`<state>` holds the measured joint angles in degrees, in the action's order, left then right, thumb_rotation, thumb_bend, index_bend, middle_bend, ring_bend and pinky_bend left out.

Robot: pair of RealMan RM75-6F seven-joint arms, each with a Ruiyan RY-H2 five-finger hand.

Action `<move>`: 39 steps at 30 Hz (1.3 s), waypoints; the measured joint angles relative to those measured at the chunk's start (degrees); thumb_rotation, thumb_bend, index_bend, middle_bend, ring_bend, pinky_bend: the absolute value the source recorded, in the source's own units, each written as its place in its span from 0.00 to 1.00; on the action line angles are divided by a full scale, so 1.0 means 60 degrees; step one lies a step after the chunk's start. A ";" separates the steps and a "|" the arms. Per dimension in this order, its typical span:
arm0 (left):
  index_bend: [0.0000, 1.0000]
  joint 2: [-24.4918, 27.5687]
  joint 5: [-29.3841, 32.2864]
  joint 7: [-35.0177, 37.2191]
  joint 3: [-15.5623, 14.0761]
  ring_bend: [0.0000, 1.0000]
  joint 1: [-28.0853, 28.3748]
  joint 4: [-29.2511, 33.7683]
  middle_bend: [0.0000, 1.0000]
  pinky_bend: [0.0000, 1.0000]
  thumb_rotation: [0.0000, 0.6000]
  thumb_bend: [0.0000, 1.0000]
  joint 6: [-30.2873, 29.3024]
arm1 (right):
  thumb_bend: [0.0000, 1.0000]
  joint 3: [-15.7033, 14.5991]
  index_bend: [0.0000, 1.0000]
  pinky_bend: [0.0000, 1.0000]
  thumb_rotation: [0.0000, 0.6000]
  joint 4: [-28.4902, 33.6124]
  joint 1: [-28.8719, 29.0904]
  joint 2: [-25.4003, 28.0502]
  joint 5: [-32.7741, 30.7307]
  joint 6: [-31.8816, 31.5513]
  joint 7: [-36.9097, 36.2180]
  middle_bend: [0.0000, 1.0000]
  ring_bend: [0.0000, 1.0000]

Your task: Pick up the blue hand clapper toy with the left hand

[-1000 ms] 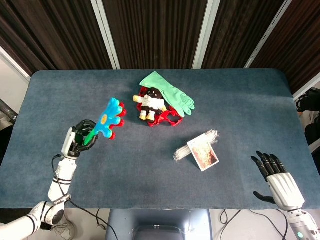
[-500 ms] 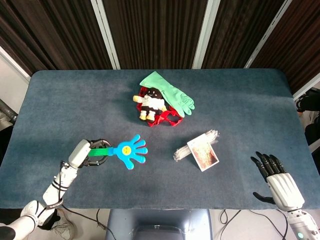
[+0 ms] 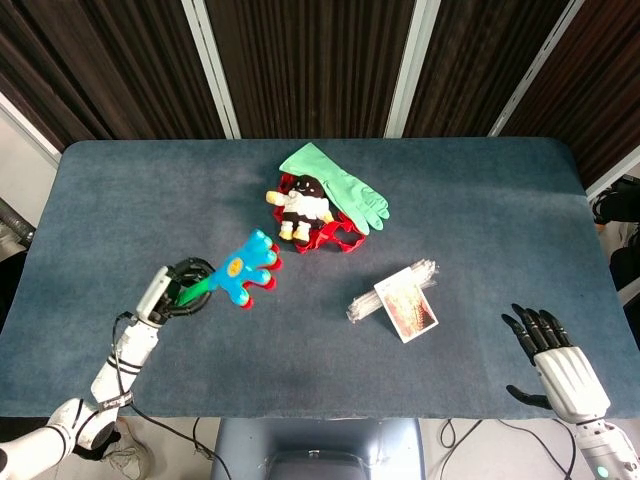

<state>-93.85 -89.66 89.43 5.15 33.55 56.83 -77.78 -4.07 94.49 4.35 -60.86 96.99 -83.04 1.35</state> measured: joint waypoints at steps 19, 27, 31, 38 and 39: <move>0.90 -0.0170 -0.0513 -0.3999 -0.0508 0.61 0.0072 -0.1843 0.77 1.00 1.00 0.61 0.0409 | 0.20 0.0032 0.00 0.00 1.00 0.0015 -0.0059 0.0049 0.0008 -0.0168 -0.0104 0.00 0.00; 0.90 -0.0327 -0.0844 -0.4426 -0.0964 0.62 0.0332 -0.2386 0.78 1.00 1.00 0.60 0.0861 | 0.20 0.0049 0.00 0.00 1.00 0.0027 -0.0077 0.0085 0.0022 -0.0233 -0.0166 0.00 0.00; 0.91 -0.0355 -0.0754 -0.3985 -0.0985 0.62 0.0345 -0.2186 0.79 1.00 1.00 0.59 0.0978 | 0.20 0.0042 0.00 0.00 1.00 0.0024 -0.0084 0.0072 0.0046 -0.0247 -0.0159 0.00 0.00; 0.35 -0.1089 -0.0595 -0.5671 -0.1076 0.18 0.0232 -0.3696 0.36 0.31 1.00 0.48 0.1268 | 0.20 0.0044 0.00 0.00 1.00 -0.0014 -0.0097 0.0046 0.0133 -0.0344 -0.0276 0.00 0.00; 0.26 -0.1194 -0.0594 -0.5839 -0.1121 0.11 0.0229 -0.3954 0.28 0.22 1.00 0.48 0.1384 | 0.20 0.0047 0.00 0.00 1.00 -0.0028 -0.0099 0.0045 0.0137 -0.0358 -0.0297 0.00 0.00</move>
<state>-101.01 -93.23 54.40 -1.58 34.92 33.10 -69.48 -3.78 94.32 3.76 -60.59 97.81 -85.19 -0.43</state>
